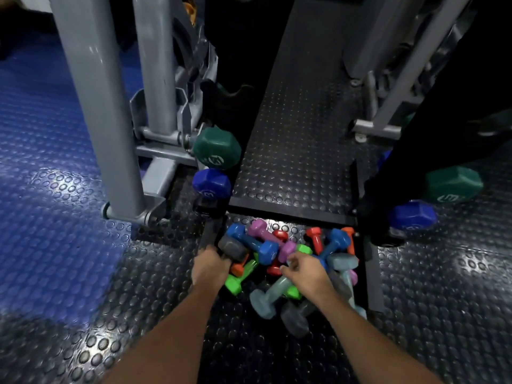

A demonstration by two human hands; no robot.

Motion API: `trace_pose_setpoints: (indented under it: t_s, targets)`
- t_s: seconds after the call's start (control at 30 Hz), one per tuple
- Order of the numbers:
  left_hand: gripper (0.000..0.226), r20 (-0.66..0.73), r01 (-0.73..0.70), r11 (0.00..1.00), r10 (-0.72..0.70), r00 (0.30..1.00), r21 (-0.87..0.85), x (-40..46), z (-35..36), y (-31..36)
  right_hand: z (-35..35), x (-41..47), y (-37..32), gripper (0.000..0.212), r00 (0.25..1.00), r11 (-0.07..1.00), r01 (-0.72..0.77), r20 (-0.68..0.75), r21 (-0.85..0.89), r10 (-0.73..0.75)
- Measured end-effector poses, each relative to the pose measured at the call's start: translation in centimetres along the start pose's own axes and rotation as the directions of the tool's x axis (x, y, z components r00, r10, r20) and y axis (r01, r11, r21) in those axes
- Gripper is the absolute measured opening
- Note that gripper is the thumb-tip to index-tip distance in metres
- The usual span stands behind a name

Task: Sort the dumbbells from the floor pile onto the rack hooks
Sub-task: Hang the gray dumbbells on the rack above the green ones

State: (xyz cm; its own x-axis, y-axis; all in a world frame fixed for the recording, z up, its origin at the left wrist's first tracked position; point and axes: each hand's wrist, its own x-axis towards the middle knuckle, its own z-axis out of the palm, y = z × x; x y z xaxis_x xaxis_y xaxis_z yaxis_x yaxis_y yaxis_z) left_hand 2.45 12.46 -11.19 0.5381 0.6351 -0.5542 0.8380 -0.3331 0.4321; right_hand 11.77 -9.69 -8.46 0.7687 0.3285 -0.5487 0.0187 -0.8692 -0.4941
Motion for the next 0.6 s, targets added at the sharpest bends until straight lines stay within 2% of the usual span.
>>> trace_pose_setpoints:
  t_s: [0.07,0.13,0.23,0.3,0.4,0.5,0.6]
  targets:
    - [0.063,-0.060,0.113,0.992,-0.109,0.992,0.056,0.6,0.7,-1.4,1.2,0.9,-1.2,0.039,0.996,0.993,0.086,-0.019,-0.080,-0.088]
    - [0.070,-0.098,0.217,0.976,-0.214,0.972,0.022,0.6,1.0,-2.3,2.3,1.9,-3.0,0.044,0.981,0.970,0.185,-0.032,-0.155,-0.193]
    - [0.078,-0.100,0.400,0.899,-0.422,0.901,-0.179,1.2,1.2,-3.1,3.6,3.6,-6.3,0.051,0.944,0.923,0.322,-0.005,-0.211,-0.331]
    - [0.083,-0.022,0.502,0.815,-0.530,0.848,-0.289,2.3,2.1,-4.4,4.9,5.1,-8.3,0.055,0.929,0.909,0.366,0.019,-0.199,-0.370]
    - [0.078,0.156,0.542,0.706,-0.537,0.829,-0.455,4.2,3.7,-7.5,6.9,6.8,-9.9,0.070,0.943,0.929,0.326,0.130,-0.176,-0.307]
    - [0.051,0.335,0.556,0.610,-0.446,0.830,-0.565,4.4,4.4,-8.5,8.6,7.8,-10.0,0.085,0.950,0.943,0.269,0.217,-0.197,-0.226]
    - [0.046,0.363,0.624,0.538,-0.517,0.775,-0.567,3.6,3.1,-7.2,9.6,8.1,-9.6,0.085,0.954,0.937,0.262,0.209,-0.231,-0.216]
